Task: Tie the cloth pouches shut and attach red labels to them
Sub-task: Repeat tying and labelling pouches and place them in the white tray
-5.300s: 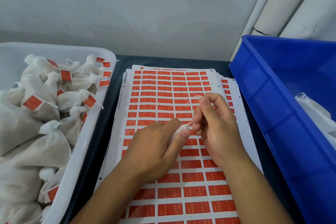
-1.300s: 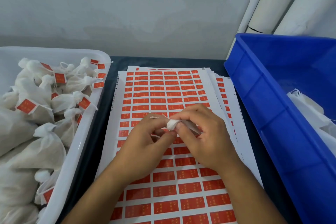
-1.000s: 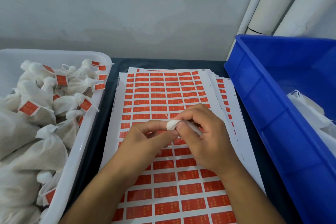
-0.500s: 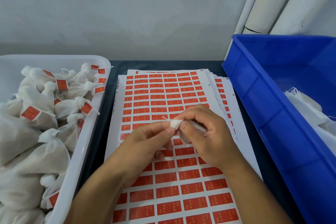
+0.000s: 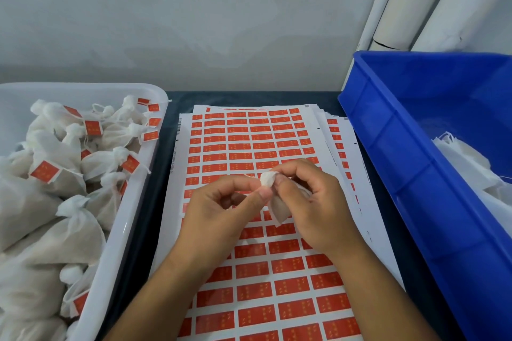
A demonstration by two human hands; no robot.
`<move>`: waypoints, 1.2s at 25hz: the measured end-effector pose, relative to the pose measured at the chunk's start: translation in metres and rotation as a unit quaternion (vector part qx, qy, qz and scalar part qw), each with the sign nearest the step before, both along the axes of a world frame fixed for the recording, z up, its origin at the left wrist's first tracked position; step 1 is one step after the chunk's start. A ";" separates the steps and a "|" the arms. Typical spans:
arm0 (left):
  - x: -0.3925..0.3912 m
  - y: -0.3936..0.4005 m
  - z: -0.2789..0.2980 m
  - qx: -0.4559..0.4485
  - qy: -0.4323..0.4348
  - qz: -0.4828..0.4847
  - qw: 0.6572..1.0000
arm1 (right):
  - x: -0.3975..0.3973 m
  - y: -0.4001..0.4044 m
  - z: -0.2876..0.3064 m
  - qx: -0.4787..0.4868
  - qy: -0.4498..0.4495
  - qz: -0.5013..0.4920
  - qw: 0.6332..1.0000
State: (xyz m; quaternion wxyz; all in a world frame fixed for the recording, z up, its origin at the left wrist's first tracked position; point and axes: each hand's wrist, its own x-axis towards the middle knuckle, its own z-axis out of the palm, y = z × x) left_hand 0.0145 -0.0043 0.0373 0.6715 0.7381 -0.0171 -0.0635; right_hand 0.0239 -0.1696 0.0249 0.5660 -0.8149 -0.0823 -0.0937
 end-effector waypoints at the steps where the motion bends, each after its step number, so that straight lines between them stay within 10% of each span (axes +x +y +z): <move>1: 0.000 0.000 0.000 0.006 0.008 -0.008 1.000 | 0.000 0.001 -0.001 0.002 0.006 -0.006 1.000; 12: 0.001 -0.003 -0.003 0.014 0.050 0.066 0.996 | 0.000 0.005 0.001 0.080 0.156 0.020 0.984; 21: 0.002 -0.003 -0.009 0.063 0.014 0.044 0.997 | 0.003 0.001 -0.002 0.343 0.333 0.093 0.874; 30: -0.001 0.002 0.001 0.007 0.032 0.019 0.999 | 0.002 0.002 0.004 0.406 0.350 0.086 0.840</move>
